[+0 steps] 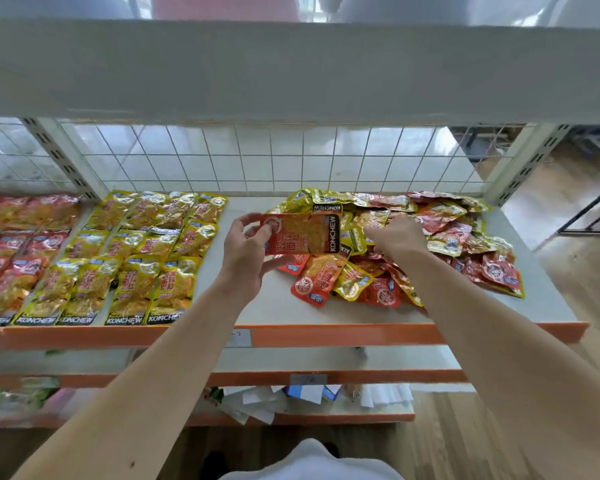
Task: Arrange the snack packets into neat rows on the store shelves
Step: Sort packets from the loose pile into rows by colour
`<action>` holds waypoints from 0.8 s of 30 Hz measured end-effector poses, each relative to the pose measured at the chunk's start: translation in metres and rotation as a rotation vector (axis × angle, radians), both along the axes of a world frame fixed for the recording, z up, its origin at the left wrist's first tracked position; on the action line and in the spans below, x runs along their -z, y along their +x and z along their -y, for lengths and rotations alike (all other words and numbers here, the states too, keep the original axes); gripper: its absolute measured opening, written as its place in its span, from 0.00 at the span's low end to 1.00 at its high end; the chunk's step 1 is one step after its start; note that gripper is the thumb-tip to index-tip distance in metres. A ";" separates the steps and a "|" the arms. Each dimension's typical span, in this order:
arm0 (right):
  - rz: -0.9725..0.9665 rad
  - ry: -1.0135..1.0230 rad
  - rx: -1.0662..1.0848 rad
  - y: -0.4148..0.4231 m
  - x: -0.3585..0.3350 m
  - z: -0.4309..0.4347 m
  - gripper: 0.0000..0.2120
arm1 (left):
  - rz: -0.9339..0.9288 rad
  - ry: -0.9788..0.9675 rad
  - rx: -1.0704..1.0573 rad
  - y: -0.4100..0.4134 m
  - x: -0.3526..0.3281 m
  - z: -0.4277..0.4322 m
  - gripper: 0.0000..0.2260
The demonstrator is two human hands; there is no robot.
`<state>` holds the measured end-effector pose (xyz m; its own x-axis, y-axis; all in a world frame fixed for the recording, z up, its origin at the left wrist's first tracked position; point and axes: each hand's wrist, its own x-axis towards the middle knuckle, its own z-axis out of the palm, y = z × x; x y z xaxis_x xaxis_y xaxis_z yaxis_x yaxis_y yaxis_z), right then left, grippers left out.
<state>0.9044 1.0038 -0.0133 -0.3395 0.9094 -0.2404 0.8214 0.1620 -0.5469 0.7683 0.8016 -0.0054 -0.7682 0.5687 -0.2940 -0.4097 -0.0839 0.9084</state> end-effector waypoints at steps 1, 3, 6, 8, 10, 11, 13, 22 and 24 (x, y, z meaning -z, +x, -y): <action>0.006 -0.017 0.008 -0.002 0.000 -0.002 0.14 | 0.019 0.007 0.004 0.000 0.001 0.004 0.08; -0.038 -0.074 0.053 -0.003 0.003 -0.007 0.11 | 0.045 0.021 0.003 0.000 0.003 0.012 0.09; -0.181 -0.191 0.170 -0.004 0.007 -0.011 0.07 | 0.094 0.034 -0.083 0.001 0.007 0.021 0.10; -0.327 -0.256 0.219 -0.002 0.006 -0.010 0.05 | 0.146 0.043 -0.132 0.002 0.008 0.024 0.07; -0.425 -0.245 0.206 0.005 0.003 -0.010 0.10 | 0.192 0.061 -0.149 0.000 0.010 0.027 0.08; -0.457 -0.222 0.164 0.012 -0.004 -0.004 0.13 | 0.214 0.087 -0.147 -0.001 0.011 0.028 0.08; -0.535 -0.208 0.061 0.027 -0.012 0.009 0.11 | 0.246 0.160 -0.127 -0.003 0.011 0.032 0.07; -1.068 -0.636 -0.044 0.051 -0.023 0.065 0.17 | 0.177 0.212 0.014 -0.003 0.006 0.041 0.27; -1.091 -0.666 -0.075 0.046 -0.020 0.074 0.22 | 0.160 0.167 0.055 -0.002 0.004 0.045 0.23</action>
